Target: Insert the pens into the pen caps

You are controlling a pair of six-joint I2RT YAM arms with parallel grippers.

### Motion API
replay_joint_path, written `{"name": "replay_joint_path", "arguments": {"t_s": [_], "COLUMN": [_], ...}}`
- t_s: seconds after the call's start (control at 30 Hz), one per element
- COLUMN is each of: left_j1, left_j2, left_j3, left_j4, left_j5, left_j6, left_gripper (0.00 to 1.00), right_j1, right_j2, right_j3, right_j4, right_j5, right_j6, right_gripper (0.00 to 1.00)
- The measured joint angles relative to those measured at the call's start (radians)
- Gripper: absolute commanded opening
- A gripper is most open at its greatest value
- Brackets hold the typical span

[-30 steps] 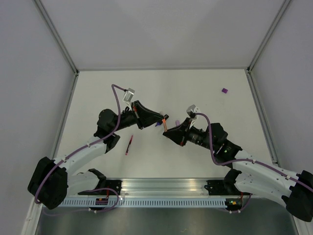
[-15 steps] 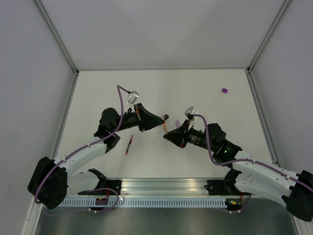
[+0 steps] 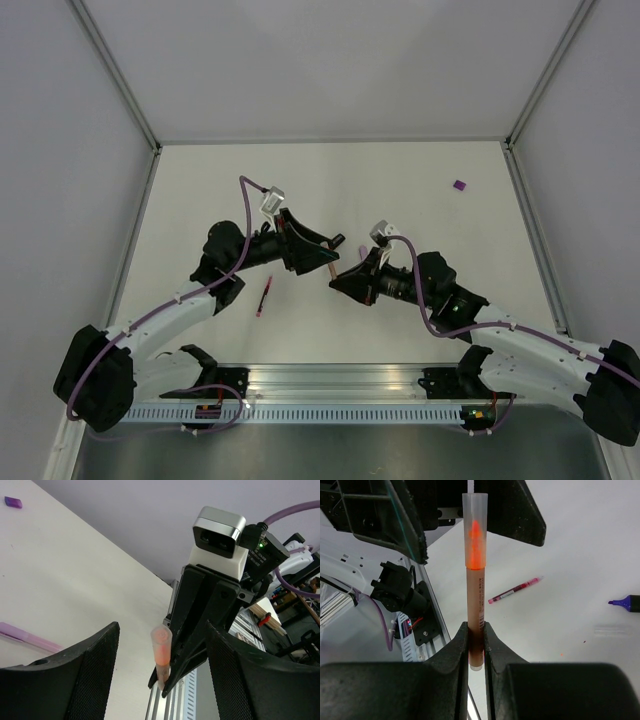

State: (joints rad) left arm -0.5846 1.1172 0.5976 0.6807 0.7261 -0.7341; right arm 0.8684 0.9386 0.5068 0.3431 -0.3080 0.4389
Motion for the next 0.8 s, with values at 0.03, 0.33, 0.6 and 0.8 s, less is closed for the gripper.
{"name": "replay_joint_path", "arguments": {"t_s": [0.03, 0.33, 0.6, 0.8], "left_j1": [0.000, 0.000, -0.002, 0.005], "left_j2": [0.000, 0.000, 0.000, -0.002], "left_j3": [0.001, 0.021, 0.014, -0.013], "left_j4": [-0.002, -0.042, -0.011, 0.085], "left_j5": [-0.005, -0.039, -0.005, 0.004], "left_j6": [0.001, 0.020, -0.002, -0.065], "left_gripper": [0.74, 0.19, 0.02, 0.02], "right_j1": [0.003, 0.007, 0.007, 0.022], "right_j2": [0.000, 0.000, 0.001, -0.001], "right_j3": [0.000, 0.003, 0.003, 0.055], "right_j4": [0.000, 0.000, -0.005, -0.068], "right_j5": [-0.002, -0.006, 0.005, 0.029], "right_j6": [0.000, 0.000, 0.009, -0.003], "right_gripper": [0.00, 0.00, 0.00, 0.00]}}
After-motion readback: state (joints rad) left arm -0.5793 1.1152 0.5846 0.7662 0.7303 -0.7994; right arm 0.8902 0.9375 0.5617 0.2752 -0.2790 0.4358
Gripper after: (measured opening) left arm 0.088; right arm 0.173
